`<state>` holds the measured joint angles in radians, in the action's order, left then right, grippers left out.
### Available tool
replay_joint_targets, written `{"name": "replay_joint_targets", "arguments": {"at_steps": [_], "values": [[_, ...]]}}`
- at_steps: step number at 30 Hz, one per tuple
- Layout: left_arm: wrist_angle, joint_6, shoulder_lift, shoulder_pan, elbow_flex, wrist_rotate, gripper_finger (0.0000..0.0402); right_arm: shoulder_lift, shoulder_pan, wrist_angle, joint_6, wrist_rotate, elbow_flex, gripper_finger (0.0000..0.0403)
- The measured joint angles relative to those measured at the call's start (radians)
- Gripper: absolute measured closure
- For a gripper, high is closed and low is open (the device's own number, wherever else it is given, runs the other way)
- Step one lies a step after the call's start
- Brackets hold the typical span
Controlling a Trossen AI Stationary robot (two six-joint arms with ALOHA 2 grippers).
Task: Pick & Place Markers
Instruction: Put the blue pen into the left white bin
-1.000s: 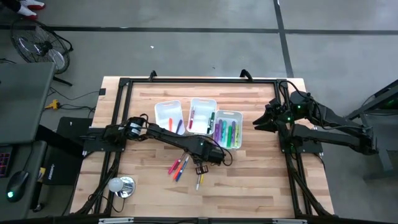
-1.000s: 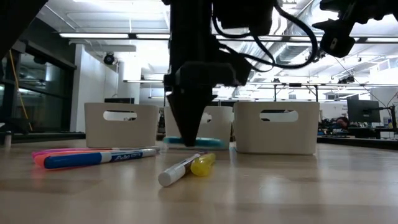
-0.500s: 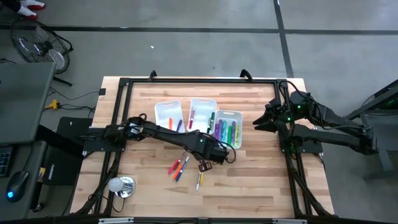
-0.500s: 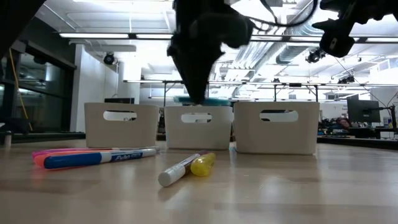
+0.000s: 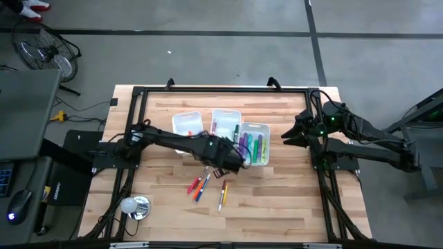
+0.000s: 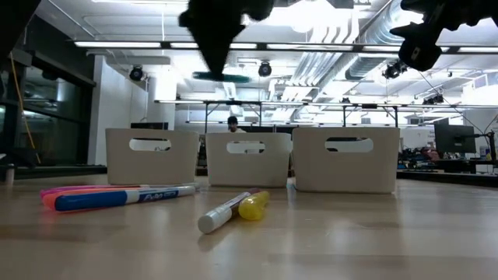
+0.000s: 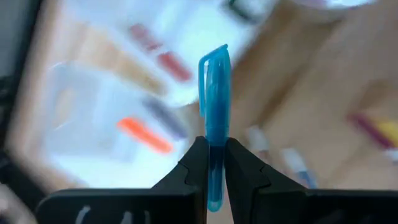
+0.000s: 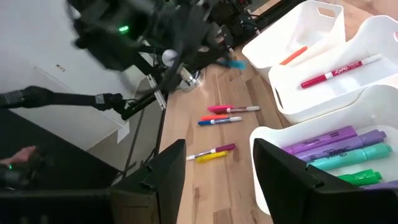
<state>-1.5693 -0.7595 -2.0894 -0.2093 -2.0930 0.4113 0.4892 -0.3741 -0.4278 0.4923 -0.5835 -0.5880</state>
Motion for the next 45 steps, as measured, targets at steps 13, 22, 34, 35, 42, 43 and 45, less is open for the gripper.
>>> {"name": "replay_joint_targets", "arguments": {"at_steps": [13, 22, 34, 35, 42, 43, 45], "values": [[0.062, -0.149, 0.248, 0.200, 0.398, -0.049, 0.0377, 0.000, 0.000, 0.000, -0.004, 0.000, 0.000, 0.0226], [0.347, -0.324, 0.400, 0.345, 0.752, -0.254, 0.0368, 0.000, 0.000, -0.006, -0.022, 0.000, 0.000, 0.0226], [0.479, -0.529, 0.385, 0.455, 0.785, -0.308, 0.0366, 0.000, 0.000, -0.011, -0.028, 0.003, 0.000, 0.0226], [0.474, -0.552, 0.385, 0.458, 0.785, -0.310, 0.0366, 0.000, 0.000, -0.012, -0.028, 0.003, 0.000, 0.0226], [0.531, -0.689, 0.385, 0.458, 0.786, -0.289, 0.0366, 0.000, 0.000, -0.013, -0.029, 0.013, 0.000, 0.0226], [0.533, -0.705, 0.383, 0.458, 0.786, -0.276, 0.0366, 0.000, 0.000, -0.013, -0.029, 0.015, 0.000, 0.0226], [0.542, -0.722, 0.354, 0.458, 0.784, -0.263, 0.0365, 0.000, 0.000, -0.013, -0.029, 0.021, 0.000, 0.0226]]}}
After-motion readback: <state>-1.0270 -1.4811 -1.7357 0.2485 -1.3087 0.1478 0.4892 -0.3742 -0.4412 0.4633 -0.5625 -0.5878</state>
